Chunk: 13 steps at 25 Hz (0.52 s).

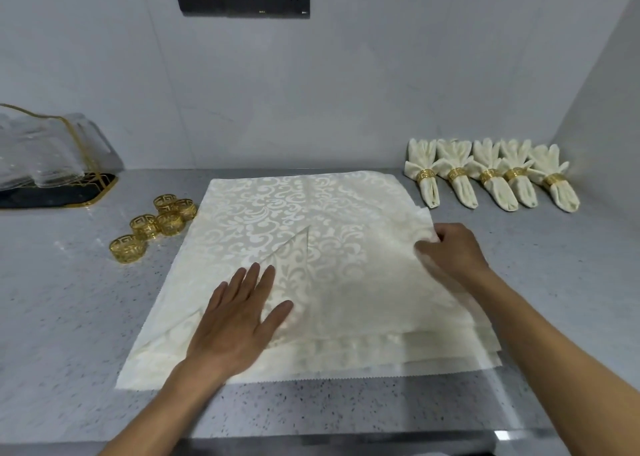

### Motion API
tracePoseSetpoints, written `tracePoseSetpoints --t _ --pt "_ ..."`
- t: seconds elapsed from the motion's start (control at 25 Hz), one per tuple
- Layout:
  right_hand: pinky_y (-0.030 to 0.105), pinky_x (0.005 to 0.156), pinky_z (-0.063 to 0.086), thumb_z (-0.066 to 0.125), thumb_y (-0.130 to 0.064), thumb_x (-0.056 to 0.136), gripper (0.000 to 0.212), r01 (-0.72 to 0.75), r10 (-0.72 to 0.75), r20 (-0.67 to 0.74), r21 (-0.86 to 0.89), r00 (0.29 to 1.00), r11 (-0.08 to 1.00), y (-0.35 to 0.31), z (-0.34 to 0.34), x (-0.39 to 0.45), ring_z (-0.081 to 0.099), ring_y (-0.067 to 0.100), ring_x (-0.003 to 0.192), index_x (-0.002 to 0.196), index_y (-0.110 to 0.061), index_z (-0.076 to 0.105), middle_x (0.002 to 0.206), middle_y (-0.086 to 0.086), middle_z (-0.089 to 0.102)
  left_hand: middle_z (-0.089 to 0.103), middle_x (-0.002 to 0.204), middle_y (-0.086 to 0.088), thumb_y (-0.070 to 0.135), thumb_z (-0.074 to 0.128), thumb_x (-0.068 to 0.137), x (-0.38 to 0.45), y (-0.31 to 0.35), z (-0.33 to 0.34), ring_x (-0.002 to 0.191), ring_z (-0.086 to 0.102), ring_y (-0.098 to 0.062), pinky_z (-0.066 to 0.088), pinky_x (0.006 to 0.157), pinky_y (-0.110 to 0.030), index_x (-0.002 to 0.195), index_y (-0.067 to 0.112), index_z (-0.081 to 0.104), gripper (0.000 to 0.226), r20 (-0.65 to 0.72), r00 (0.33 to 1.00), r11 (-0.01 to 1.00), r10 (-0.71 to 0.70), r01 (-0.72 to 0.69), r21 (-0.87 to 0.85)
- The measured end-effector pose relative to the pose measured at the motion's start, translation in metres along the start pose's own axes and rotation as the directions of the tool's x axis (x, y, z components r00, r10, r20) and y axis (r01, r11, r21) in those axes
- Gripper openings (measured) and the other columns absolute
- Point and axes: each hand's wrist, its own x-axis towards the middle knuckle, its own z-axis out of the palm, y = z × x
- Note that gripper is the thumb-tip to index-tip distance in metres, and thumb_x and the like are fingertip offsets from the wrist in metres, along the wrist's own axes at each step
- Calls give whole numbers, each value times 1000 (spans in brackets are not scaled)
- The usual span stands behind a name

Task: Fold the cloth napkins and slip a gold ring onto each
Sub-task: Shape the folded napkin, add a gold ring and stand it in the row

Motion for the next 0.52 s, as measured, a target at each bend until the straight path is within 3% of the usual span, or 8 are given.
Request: tracePoseSetpoints --t 0.08,0.12,0.16,0.24,0.36,0.52 --pt "32 52 30 65 -16 80 25 132 -155 -150 -156 976 979 -7 17 -28 47 25 56 63 -4 51 57 9 51 -9 163 10 70 6 95 -3 1 -1 148 -17 -6 -12 121 -36 156 38 3 69 -88 995 999 44 -47 -23" --pt "33 53 31 64 -15 81 24 184 -220 -163 -209 962 960 -14 25 -47 45 23 58 63 -9 49 58 4 49 3 164 7 65 10 98 -5 1 -1 151 -7 -11 -8 121 -41 156 34 16 66 -166 982 996 84 -81 22" --pt "34 56 36 64 -15 82 19 223 -262 -151 -237 953 946 -22 31 -66 47 22 64 66 -15 52 63 0 52 21 162 2 60 17 100 -7 2 -2 151 11 -17 1 121 -45 151 29 33 62 -241 961 989 136 -120 81" --pt "35 65 42 66 -13 78 11 292 -330 -113 -261 937 920 -29 44 -101 53 20 75 77 -22 61 76 -5 59 52 141 -1 50 31 101 -13 4 -2 131 45 -24 27 111 -45 133 21 57 51 -333 909 966 250 -212 147" --pt "33 64 43 71 -1 62 28 454 -479 -63 -231 876 861 -27 63 -133 57 21 71 78 -21 61 77 -6 64 60 118 6 48 39 98 -20 17 -2 106 55 -19 42 89 -36 124 22 59 41 -327 880 939 344 -332 95" --pt "32 69 45 69 -5 66 27 465 -463 53 -147 885 873 -25 66 -145 58 16 77 85 -22 61 84 -10 64 51 133 13 55 43 96 -26 40 3 117 47 -10 34 97 -30 140 28 44 51 -147 905 916 398 -401 7"
